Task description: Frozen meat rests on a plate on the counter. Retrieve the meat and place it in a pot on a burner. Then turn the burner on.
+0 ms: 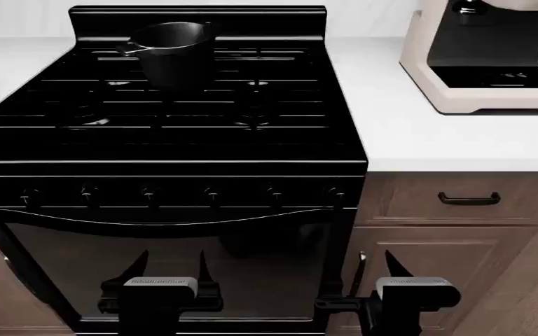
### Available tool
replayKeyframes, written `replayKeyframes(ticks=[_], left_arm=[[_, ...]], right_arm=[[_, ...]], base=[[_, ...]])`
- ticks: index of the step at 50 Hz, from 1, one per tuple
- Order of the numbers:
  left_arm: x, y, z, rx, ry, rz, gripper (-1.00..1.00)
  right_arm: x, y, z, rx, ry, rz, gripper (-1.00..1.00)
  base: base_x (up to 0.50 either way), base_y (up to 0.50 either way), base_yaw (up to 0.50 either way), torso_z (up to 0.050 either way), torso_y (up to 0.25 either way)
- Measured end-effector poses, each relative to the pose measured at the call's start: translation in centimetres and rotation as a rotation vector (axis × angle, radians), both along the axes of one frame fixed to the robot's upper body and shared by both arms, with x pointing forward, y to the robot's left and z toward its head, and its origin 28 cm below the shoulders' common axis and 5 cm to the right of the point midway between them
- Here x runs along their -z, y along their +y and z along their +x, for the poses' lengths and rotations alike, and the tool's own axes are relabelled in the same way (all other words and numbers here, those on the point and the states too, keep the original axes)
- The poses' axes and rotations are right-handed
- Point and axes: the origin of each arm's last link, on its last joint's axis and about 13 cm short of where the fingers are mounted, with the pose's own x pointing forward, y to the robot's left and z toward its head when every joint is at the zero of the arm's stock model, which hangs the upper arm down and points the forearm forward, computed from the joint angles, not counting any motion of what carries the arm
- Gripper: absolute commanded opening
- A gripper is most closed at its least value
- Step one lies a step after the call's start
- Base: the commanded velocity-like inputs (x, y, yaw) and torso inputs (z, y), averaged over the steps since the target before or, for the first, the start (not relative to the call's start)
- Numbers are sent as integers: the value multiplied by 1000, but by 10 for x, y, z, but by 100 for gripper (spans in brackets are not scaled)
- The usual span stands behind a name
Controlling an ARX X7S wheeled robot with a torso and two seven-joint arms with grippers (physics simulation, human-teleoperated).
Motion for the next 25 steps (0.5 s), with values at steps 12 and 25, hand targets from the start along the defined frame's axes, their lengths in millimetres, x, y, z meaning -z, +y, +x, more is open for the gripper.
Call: replayKeyframes(ticks=[12,25], left_arm=[[-5,3,-1,56,-54,-63,100],[-6,3,1,94,-74,-93,100]], right_arm=[[0,2,1,-5,0,-19,100],[2,1,4,-25,-6,-43,100]], base=[[0,0,0,41,0],[0,352,0,50,0]])
